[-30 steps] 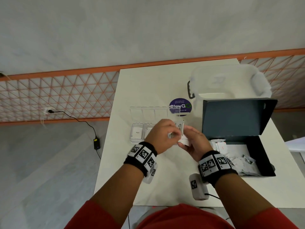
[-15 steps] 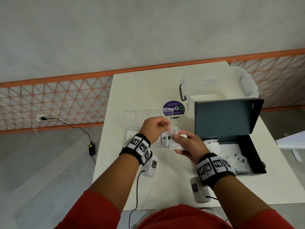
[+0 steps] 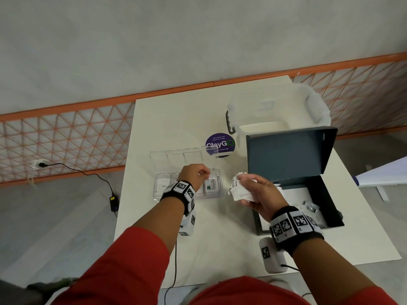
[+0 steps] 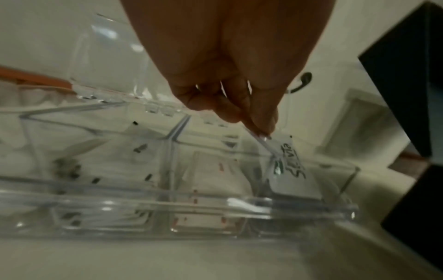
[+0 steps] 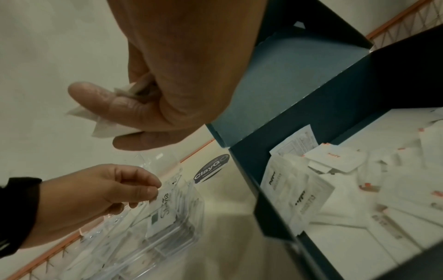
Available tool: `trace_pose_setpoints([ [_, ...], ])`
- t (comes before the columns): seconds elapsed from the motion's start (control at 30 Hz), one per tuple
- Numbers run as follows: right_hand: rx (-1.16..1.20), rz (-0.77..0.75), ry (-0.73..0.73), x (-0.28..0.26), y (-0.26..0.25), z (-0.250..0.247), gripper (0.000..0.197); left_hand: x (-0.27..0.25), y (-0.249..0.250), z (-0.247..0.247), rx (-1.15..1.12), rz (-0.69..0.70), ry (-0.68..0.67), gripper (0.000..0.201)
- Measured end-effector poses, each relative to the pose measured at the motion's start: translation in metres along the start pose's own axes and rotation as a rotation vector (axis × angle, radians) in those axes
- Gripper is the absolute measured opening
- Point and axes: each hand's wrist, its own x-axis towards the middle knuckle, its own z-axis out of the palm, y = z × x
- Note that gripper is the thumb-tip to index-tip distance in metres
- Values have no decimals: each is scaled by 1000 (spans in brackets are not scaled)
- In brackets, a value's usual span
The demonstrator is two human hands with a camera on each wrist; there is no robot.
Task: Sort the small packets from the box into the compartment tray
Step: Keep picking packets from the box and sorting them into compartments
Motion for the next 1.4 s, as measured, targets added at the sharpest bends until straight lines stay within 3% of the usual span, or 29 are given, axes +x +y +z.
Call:
trace_pose_setpoints([
  [0.13, 7, 6, 16, 1, -2, -7, 7, 2, 4, 12, 410, 243, 5, 15],
  [0.23, 2, 13, 17, 2, -4, -11, 7, 1, 5, 19, 674, 337, -49, 22],
  [0.4, 11, 32, -5, 7, -4, -15, 11, 2, 5, 26, 825, 338, -69, 27],
  [0.53, 56, 80, -70, 11, -5, -19, 31, 0, 6, 31, 855, 303, -50, 25],
  [0.63, 64, 102, -90, 13, -5, -18, 39, -3, 8, 30, 716, 243, -1, 22],
  [0.8, 25, 87, -104, 17, -2, -10, 30, -15, 5, 11, 381, 182, 83, 16],
  [0.9, 17, 76, -106, 19, 2, -5, 24, -27, 8, -6, 19, 151, 132, 8],
  [1.0, -7, 69, -116, 20, 5, 4, 21, -44, 18, -17, -222, 124, 52, 7],
  [1.13, -31, 73, -142, 20, 9, 18, 23, -56, 28, -17, -340, 90, -65, 21],
  [1.4, -35, 39, -176, 16, 19, 32, 31, -62, 22, -29, -539, 27, -12, 23],
])
